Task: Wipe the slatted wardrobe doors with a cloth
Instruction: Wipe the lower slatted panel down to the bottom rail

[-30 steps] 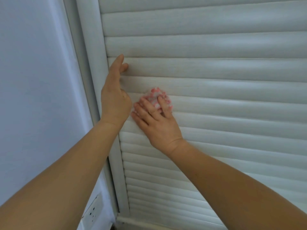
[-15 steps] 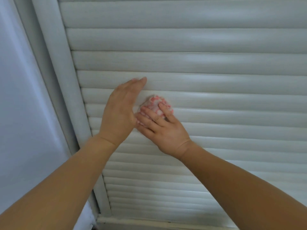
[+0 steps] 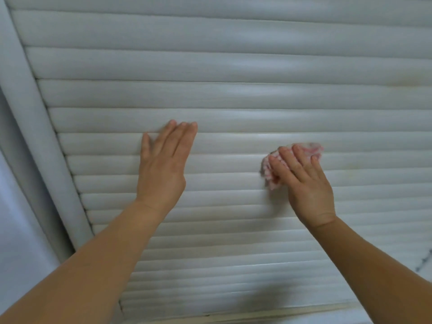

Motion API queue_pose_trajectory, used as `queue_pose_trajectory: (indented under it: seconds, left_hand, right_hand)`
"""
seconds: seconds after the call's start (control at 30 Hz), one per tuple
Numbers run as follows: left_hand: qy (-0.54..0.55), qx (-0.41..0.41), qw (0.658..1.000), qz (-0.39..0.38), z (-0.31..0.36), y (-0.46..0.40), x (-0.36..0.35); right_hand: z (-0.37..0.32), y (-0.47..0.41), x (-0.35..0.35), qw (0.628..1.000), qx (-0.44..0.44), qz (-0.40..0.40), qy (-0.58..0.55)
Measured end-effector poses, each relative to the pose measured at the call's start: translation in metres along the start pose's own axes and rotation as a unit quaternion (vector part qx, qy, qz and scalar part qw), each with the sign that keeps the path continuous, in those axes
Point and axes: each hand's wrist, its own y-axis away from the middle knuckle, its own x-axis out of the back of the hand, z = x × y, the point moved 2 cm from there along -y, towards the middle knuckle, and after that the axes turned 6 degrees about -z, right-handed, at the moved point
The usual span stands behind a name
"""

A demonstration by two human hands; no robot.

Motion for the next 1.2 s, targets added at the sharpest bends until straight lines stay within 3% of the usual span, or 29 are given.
queue_pose_trajectory:
  seconds: [0.1,0.17,0.3,0.43,0.57,0.7,0.8,1.0,1.1,1.2]
  left_hand:
    - [0.005,0.018,1.000,0.001,0.006,-0.003,0.001]
    - [0.017,0.022,1.000,0.014,0.009,-0.005,0.001]
    - [0.029,0.048,0.998,0.040,0.017,-0.008,0.001]
    - [0.019,0.075,0.996,0.054,0.022,-0.010,0.003]
    - [0.027,0.066,0.993,0.093,0.024,-0.014,0.005]
    - [0.035,0.024,0.993,0.112,0.026,-0.028,0.007]
    - [0.067,-0.004,0.990,0.124,0.029,-0.040,0.007]
    - [0.117,-0.074,0.982,0.127,0.048,-0.057,0.007]
    - [0.115,-0.140,0.975,0.132,0.063,-0.064,0.003]
    - [0.123,-0.188,0.967,0.117,0.083,-0.068,-0.007]
  right_hand:
    - [0.014,0.000,0.007,0.977,-0.186,0.002,-0.107]
    - [0.000,-0.014,0.009,0.961,-0.236,0.016,-0.146]
    - [-0.049,-0.052,0.006,0.975,-0.197,0.032,-0.102]
    - [-0.098,-0.069,0.009,0.994,-0.091,0.029,-0.043]
    - [-0.070,-0.069,0.015,0.999,-0.019,0.040,-0.025]
    - [-0.017,-0.046,0.021,0.990,-0.127,0.044,-0.033]
    - [-0.022,-0.045,0.017,0.979,-0.190,0.072,-0.026]
    - [-0.086,-0.076,0.013,0.991,-0.069,0.115,-0.015]
    - [-0.069,-0.073,0.015,0.990,-0.018,0.138,-0.002]
    - [-0.026,-0.059,0.017,0.992,-0.036,0.122,0.004]
